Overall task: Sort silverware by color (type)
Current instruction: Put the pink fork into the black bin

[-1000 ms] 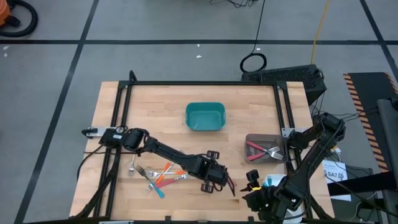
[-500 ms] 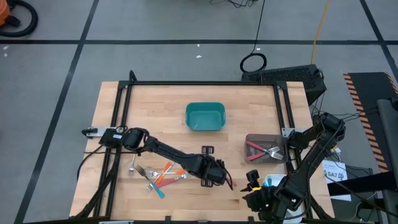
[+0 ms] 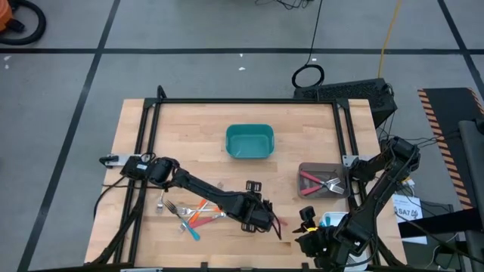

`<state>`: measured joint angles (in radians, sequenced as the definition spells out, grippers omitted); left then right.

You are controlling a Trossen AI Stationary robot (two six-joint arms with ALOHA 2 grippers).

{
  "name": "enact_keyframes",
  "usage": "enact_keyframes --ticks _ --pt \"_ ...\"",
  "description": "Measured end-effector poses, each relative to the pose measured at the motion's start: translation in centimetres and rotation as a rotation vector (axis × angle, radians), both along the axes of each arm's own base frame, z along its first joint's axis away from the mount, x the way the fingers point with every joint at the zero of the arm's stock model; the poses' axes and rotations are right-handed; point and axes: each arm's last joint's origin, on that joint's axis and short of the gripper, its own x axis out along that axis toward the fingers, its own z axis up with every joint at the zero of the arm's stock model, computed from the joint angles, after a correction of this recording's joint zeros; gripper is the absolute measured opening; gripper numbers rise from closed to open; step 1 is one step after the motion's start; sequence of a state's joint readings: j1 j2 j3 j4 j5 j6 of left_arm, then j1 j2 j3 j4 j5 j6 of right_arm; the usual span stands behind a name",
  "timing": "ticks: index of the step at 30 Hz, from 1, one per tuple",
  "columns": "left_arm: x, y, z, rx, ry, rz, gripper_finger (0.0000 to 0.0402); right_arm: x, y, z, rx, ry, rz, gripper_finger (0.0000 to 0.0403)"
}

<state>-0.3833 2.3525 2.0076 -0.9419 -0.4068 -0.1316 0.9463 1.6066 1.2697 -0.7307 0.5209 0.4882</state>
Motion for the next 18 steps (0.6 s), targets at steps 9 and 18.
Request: enact_keyframes --ticks 9,18 --pt "-0.6 -1.5 0.0 0.018 0.007 -0.059 0.0156 0.0 0.0 0.0 -0.001 0.000 0.001 0.0118" --pt "-1.6 -3.8 0.0 0.130 0.079 -0.358 0.0145 0.0 0.0 0.0 -0.001 0.001 0.004 0.0118"
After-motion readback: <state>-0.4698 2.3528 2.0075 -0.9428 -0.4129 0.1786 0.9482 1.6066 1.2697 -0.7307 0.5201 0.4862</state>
